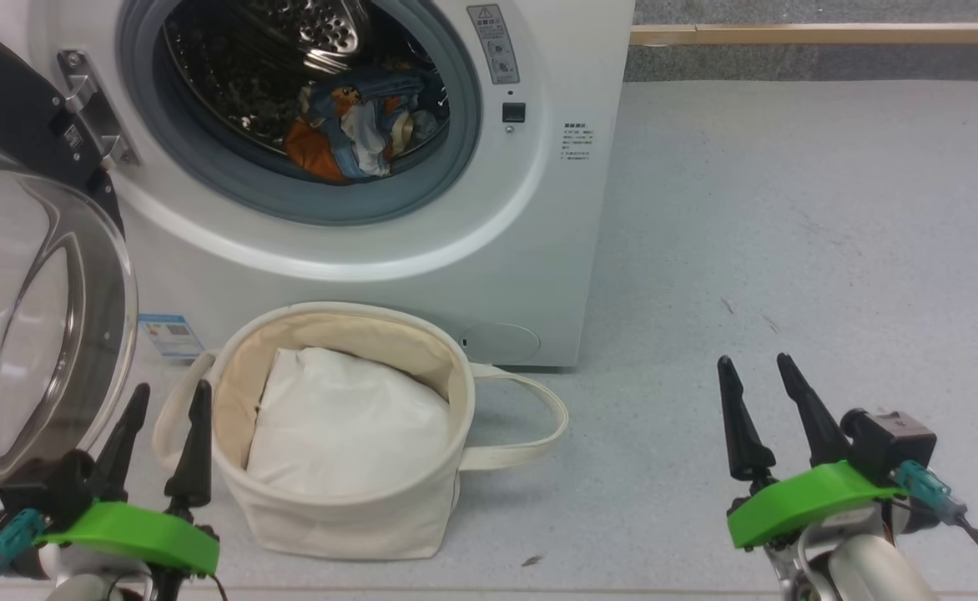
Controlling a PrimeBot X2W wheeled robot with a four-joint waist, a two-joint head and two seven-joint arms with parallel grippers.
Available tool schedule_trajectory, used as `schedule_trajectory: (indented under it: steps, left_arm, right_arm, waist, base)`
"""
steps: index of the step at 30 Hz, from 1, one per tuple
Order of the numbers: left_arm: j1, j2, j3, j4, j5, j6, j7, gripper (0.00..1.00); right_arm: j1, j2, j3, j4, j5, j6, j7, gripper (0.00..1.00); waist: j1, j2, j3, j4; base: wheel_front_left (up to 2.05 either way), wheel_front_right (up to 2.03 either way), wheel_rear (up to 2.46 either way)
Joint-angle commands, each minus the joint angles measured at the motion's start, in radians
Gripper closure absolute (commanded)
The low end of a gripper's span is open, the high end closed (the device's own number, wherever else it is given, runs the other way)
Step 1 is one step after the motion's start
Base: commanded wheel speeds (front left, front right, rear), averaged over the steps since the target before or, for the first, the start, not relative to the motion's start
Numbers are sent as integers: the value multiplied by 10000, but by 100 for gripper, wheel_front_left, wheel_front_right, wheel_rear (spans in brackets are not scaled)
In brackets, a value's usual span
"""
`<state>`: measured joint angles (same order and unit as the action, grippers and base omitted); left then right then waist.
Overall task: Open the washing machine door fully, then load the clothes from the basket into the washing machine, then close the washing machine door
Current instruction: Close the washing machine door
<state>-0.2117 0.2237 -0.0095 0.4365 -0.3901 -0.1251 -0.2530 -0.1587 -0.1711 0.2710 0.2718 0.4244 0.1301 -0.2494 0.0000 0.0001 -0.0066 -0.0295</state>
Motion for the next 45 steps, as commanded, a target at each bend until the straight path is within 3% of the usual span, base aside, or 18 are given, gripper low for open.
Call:
schedule_trajectory:
  steps: [1,22,31,45]
  left_arm:
    - [-390,280,376,-248,9,-56,-88,0]
    - [-457,274,437,-6,39,-56,-88,0]
    - [-457,-34,778,135,130,-56,-88,0]
    - [-114,-346,1658,-143,1100,42,-88,0]
  right_arm:
    - [-305,-84,184,-278,69,6,-124,0]
    - [-230,-53,107,-266,8,6,-124,0]
    - [-157,-11,182,-217,33,6,-124,0]
    - [-48,73,286,-157,128,6,-124,0]
  waist:
    - [0,-1,-6,5]
    - [0,-1,20,349]
    - [0,-1,-152,1286]
    - [0,-1,-403,3284]
  base:
    - [0,0,0]
    - [0,0,0]
    - [0,0,0]
    - [0,0,0]
